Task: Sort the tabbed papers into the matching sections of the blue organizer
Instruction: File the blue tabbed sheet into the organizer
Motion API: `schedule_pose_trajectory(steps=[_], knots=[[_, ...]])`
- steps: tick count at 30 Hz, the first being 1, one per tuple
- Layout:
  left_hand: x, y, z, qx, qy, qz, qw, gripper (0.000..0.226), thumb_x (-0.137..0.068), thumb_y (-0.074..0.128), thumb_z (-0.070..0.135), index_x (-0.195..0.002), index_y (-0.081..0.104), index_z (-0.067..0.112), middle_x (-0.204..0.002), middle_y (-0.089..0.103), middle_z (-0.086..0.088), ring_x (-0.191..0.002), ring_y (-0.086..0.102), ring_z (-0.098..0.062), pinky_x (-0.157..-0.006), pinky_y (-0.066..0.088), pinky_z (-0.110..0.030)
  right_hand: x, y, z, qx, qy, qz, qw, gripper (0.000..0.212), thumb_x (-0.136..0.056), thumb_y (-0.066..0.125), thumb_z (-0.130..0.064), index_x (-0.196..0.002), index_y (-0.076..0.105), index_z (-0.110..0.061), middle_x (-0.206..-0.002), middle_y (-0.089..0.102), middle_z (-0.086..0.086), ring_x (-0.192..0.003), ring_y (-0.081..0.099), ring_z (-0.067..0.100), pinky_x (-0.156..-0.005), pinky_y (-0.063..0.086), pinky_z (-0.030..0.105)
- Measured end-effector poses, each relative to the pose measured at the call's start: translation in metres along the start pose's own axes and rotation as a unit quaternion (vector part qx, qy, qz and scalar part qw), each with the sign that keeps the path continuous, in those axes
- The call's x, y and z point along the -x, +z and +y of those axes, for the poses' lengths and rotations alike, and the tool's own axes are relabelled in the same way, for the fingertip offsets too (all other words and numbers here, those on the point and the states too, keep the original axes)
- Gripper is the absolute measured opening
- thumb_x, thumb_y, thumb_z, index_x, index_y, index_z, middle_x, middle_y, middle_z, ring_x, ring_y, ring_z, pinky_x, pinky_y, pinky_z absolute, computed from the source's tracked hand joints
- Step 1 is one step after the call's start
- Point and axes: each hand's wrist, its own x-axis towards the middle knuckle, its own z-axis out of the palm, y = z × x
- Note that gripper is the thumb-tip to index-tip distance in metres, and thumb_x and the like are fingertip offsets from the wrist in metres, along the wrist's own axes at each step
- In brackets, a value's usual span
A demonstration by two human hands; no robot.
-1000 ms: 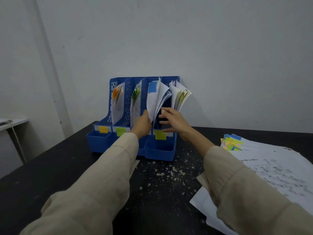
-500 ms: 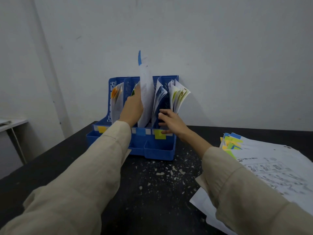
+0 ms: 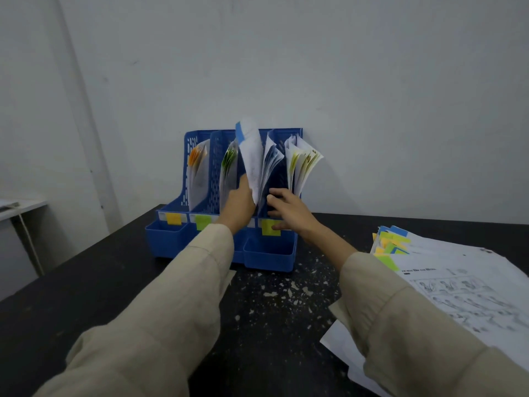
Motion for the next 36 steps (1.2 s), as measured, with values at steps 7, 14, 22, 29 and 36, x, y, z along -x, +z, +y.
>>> schedule_pose_trajectory(steps=[7,14,22,29,36], knots=[[-0.008,-0.003,-0.002,0.111,-0.005,-0.008,0.994,0.04,-0.1,0.035,0.01,-0.14,0.029,0.007,-0.091,0.058,-0.02,-0.076,0.055,-0.028,-0.064,0.038,-0.028,-0.001,0.0,0.002,-0.009,0.001,0.008,1.0,0.049,-0.099,0.045,-0.03,-0.144,0.032,-0.016,-0.138,0.044,0.007,-0.122,0.048,0.026,-0.089,0.053,0.042],[-0.013,0.014,-0.014,0.117,-0.052,-0.126,0.984,0.032,-0.102,0.032,0.025,-0.122,0.041,0.001,-0.113,0.055,-0.029,-0.104,0.054,-0.041,-0.083,0.041,-0.039,-0.002,0.002,0.004,-0.022,0.008,0.008,1.0,0.053,-0.099,0.045,-0.029,-0.147,0.026,-0.015,-0.143,0.04,0.01,-0.128,0.044,0.027,-0.092,0.051,0.044],[-0.009,0.012,-0.022,0.093,-0.055,-0.132,0.985,0.033,-0.104,0.027,0.023,-0.079,0.045,0.009,-0.079,0.051,-0.009,-0.078,0.048,-0.023,-0.075,0.035,-0.031,-0.005,0.004,0.008,-0.026,0.026,-0.001,0.999,0.052,-0.099,0.044,-0.022,-0.147,0.025,-0.015,-0.146,0.037,0.01,-0.129,0.042,0.027,-0.094,0.049,0.048],[-0.006,0.007,-0.017,-0.081,-0.104,-0.244,0.961,0.041,-0.104,0.022,0.024,-0.127,0.048,0.002,-0.128,0.051,-0.02,-0.117,0.048,-0.033,-0.098,0.038,-0.041,-0.004,0.003,0.009,-0.012,0.027,0.004,1.0,0.051,-0.099,0.043,-0.02,-0.147,0.026,-0.014,-0.147,0.035,0.008,-0.127,0.043,0.026,-0.093,0.05,0.045],[-0.004,0.005,-0.02,0.071,0.01,0.017,0.997,0.026,-0.098,0.048,0.027,-0.092,0.059,0.004,-0.078,0.055,-0.004,-0.074,0.052,-0.017,-0.062,0.03,-0.02,-0.004,0.0,0.018,-0.001,0.038,-0.027,0.999,0.051,-0.1,0.039,-0.012,-0.148,0.024,-0.016,-0.151,0.033,0.005,-0.133,0.036,0.023,-0.092,0.05,0.043]])
